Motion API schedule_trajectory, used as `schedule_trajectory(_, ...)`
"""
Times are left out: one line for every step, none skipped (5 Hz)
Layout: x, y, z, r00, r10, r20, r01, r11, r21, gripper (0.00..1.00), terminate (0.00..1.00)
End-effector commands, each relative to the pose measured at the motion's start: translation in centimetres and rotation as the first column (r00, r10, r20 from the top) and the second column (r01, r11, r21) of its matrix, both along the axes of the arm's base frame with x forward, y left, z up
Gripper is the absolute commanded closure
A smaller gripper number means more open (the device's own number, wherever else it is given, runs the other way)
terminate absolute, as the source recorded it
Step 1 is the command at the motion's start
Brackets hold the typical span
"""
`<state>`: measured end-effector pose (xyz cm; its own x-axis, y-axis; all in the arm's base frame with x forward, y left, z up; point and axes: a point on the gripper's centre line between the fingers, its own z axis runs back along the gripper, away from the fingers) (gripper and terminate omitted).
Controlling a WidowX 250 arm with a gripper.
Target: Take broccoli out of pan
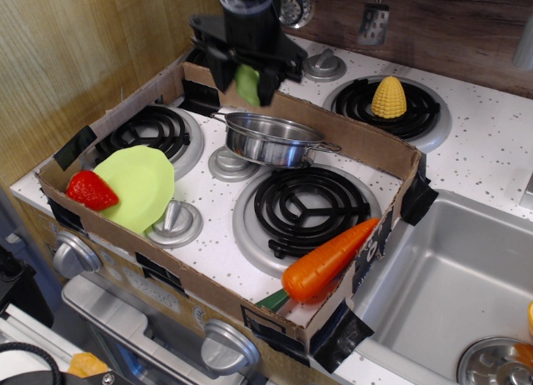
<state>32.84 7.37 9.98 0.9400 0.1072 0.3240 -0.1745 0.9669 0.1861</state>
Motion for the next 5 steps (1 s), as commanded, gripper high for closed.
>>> schedule_trajectory(-4.6, -0.8, 3.9, 0.989, 0.141, 0.046, -0.144, 0.987, 0.067, 1.00, 0.00)
schedule_trajectory(-6.6, -1.8, 1.9, 0.977, 0.208, 0.041, -0.209, 0.978, 0.005, 1.00, 0.00)
schedule_trajectory(-7.6, -2.6, -0.6, 0.968, 0.244, 0.062, -0.241, 0.969, -0.053, 1.00, 0.00)
schedule_trajectory(-7.7, -3.2, -3.3, 0.953, 0.296, 0.063, -0.289, 0.952, -0.104, 1.00, 0.00)
schedule_trajectory(-8.4, -3.8, -5.4, 0.926, 0.365, 0.092, -0.353, 0.927, -0.124, 1.00, 0.00)
